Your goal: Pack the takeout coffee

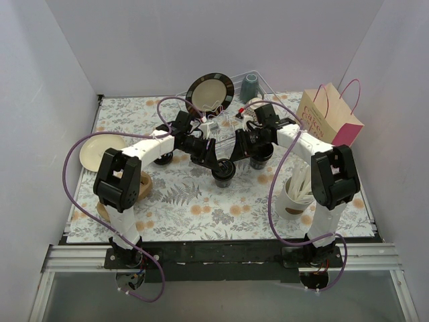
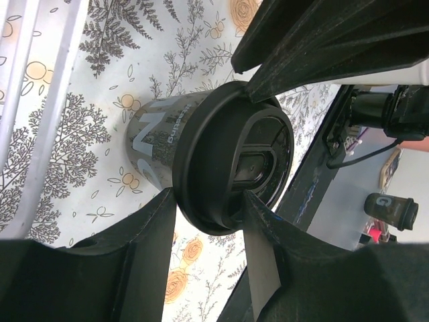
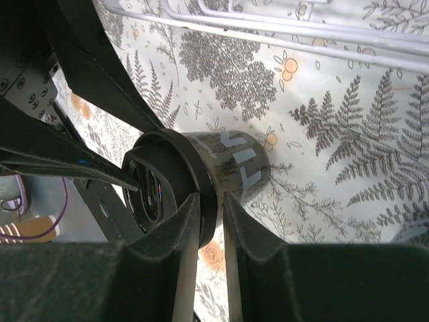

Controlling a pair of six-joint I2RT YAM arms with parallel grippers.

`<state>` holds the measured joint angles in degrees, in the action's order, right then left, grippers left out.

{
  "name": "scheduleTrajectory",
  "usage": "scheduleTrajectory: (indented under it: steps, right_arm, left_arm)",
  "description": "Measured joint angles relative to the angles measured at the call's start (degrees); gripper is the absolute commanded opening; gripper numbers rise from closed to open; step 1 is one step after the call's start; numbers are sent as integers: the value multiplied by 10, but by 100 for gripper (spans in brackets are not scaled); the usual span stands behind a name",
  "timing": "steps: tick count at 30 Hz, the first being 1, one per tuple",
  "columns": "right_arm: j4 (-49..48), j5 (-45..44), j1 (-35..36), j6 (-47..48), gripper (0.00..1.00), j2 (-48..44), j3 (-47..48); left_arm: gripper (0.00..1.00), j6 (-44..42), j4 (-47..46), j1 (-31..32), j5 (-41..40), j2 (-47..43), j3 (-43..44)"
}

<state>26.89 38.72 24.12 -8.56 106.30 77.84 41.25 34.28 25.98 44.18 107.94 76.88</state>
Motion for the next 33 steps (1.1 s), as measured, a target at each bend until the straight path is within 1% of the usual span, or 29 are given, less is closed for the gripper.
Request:
scheduleTrajectory:
  steps: [4, 7, 10, 13, 17, 18, 20, 21, 28, 30, 33]
  right_arm:
    - [48, -23, 11, 7, 31, 17, 47]
    - [93, -43, 19, 11, 36, 44, 104]
    - [116, -63, 23, 6, 40, 61, 149]
    - [129, -78, 22, -8, 41, 64, 186]
    - [135, -89, 21, -26, 43, 51, 196]
    - [136, -90, 21, -31, 45, 45, 191]
    - [136, -90, 20, -37, 48, 26, 173]
    - [130, -89, 20, -39, 49, 6, 148]
    - [106, -74, 20, -71, 49, -139, -24]
    - [90, -61, 20, -81, 48, -164, -68]
    - [69, -47, 21, -91, 47, -168, -104]
  left_arm:
    - [39, 14, -11, 0, -10, -13, -15]
    - [39, 32, -13, 1, -20, -18, -20]
    - [38, 47, -12, 1, -21, -17, -21]
    - [38, 64, -12, 1, -21, -18, -24]
    - [38, 81, -15, 1, -27, -28, -35]
    - [38, 84, -14, 1, -30, -30, -36]
    - [38, 90, -12, 1, -33, -31, -37]
    - [38, 94, -12, 1, -33, -31, -36]
    - [39, 111, 3, 1, -38, -30, -31]
    - [39, 115, 7, 1, -40, -27, -28]
    - [39, 119, 10, 1, -41, -25, -24]
